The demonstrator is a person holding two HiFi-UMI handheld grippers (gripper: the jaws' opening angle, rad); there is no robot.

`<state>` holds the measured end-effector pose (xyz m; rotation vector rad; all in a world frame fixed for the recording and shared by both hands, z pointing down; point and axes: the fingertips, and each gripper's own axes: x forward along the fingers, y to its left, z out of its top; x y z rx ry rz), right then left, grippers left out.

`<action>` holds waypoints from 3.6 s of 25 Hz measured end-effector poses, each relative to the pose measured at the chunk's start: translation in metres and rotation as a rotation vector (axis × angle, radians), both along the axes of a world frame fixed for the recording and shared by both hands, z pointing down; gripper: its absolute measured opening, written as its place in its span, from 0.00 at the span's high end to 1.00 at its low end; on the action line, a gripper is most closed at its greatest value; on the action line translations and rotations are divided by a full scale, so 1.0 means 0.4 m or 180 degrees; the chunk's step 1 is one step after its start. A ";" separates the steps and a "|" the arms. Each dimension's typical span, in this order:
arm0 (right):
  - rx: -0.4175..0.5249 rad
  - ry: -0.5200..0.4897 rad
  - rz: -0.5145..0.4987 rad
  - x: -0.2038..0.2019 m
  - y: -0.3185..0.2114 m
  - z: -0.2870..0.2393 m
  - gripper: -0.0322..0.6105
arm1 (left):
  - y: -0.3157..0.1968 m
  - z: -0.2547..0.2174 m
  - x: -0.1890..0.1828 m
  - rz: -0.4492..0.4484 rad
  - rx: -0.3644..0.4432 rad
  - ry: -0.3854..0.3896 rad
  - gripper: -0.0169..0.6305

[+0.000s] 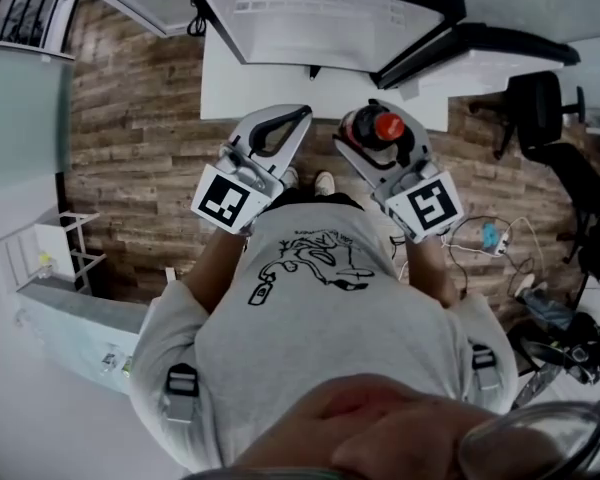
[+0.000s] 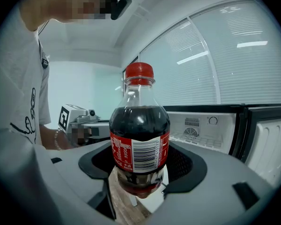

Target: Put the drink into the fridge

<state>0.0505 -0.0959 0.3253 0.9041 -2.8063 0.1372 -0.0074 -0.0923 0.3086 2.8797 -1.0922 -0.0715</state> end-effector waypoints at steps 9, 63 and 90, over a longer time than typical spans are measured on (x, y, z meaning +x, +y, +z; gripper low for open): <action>-0.0008 0.0018 -0.0042 -0.062 -0.026 0.079 0.45 | -0.025 0.058 -0.049 0.0034 -0.0057 -0.0057 0.97; 0.0174 0.0508 -0.0104 -0.180 -0.350 0.469 0.45 | -0.327 0.394 -0.130 -0.0070 0.0025 -0.0247 0.97; -0.0055 0.0221 0.0259 -0.242 -0.611 0.634 0.45 | -0.522 0.567 -0.148 -0.0342 -0.0131 -0.0306 0.97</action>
